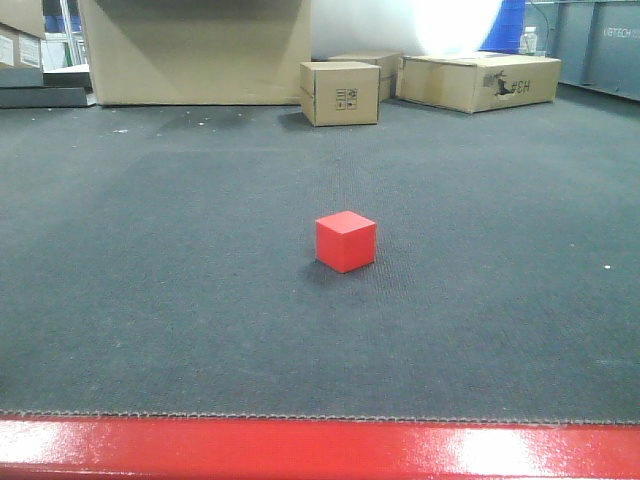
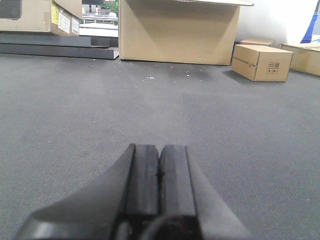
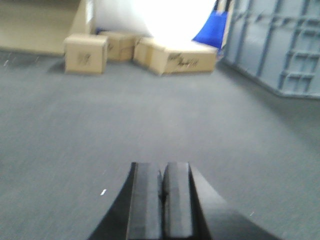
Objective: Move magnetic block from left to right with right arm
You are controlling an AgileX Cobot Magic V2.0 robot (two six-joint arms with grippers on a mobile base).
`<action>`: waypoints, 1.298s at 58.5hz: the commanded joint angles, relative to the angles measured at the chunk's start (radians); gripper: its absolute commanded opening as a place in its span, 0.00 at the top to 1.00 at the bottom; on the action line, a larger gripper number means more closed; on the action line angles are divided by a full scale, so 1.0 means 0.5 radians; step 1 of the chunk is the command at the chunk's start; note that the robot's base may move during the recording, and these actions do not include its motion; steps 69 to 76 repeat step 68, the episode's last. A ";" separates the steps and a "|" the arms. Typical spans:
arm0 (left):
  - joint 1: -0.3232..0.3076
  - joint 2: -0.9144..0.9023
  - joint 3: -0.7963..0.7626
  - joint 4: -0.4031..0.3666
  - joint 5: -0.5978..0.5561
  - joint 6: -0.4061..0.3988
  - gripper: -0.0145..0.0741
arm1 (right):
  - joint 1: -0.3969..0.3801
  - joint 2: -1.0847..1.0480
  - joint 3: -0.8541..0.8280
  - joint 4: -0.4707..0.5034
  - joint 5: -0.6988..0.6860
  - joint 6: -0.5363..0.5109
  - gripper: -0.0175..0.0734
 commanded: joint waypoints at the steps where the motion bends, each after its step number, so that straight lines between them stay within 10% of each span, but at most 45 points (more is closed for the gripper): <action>1: -0.016 -0.020 0.022 -0.009 -0.181 -0.012 0.98 | -0.043 -0.071 0.008 -0.035 -0.183 -0.003 0.74; 76: -0.016 -0.020 0.022 -0.009 -0.181 -0.012 0.98 | -0.047 -0.070 0.008 -0.044 -0.174 -0.003 0.74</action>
